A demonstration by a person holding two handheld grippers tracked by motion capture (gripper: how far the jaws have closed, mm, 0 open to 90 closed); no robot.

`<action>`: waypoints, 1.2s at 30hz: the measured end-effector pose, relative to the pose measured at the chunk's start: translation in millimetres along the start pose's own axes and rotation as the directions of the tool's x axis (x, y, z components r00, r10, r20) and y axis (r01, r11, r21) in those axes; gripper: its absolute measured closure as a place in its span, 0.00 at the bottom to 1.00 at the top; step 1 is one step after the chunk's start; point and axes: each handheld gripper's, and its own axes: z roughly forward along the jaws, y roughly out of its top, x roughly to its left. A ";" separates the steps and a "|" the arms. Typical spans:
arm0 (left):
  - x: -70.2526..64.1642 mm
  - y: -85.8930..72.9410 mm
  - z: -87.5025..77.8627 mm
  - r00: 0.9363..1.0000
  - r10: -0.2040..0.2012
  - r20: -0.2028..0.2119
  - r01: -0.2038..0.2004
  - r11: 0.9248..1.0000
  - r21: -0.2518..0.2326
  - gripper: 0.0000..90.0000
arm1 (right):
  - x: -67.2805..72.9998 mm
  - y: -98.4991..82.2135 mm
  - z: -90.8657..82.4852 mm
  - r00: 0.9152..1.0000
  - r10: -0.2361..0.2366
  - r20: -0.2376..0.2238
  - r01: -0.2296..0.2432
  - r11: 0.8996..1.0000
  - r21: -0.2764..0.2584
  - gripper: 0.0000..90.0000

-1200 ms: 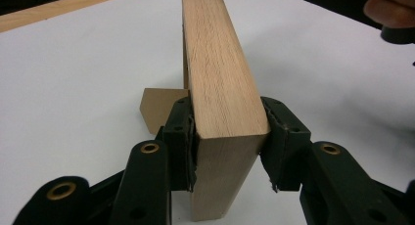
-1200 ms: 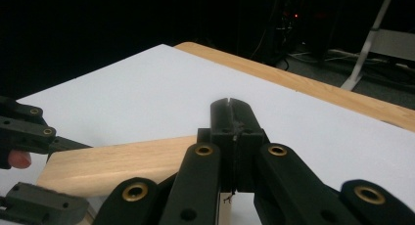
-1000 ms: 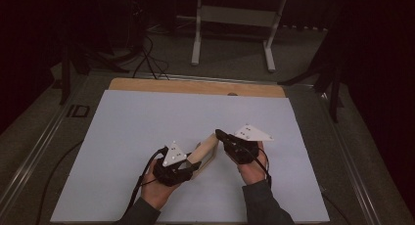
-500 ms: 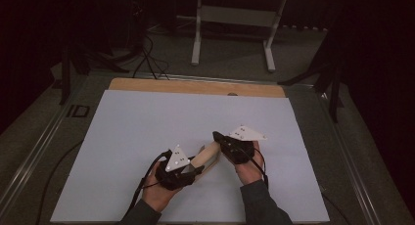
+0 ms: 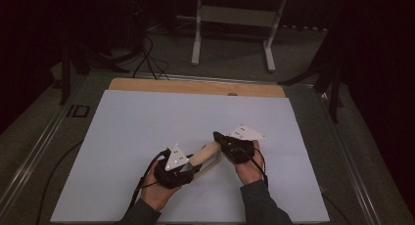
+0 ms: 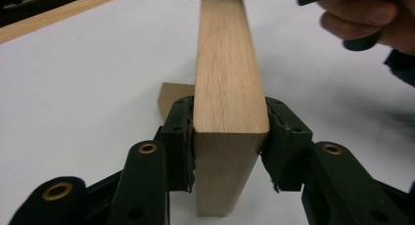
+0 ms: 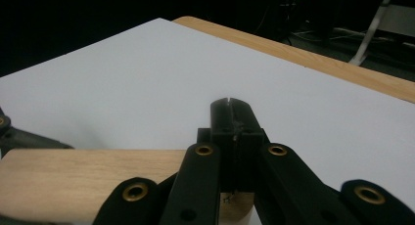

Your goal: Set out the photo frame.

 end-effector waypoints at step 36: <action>20.3 -3.4 2.5 0.989 -0.068 -0.129 0.070 0.998 0.010 0.63 | 2.5 -1.9 -10.0 0.999 0.027 0.045 -0.028 0.999 0.024 0.97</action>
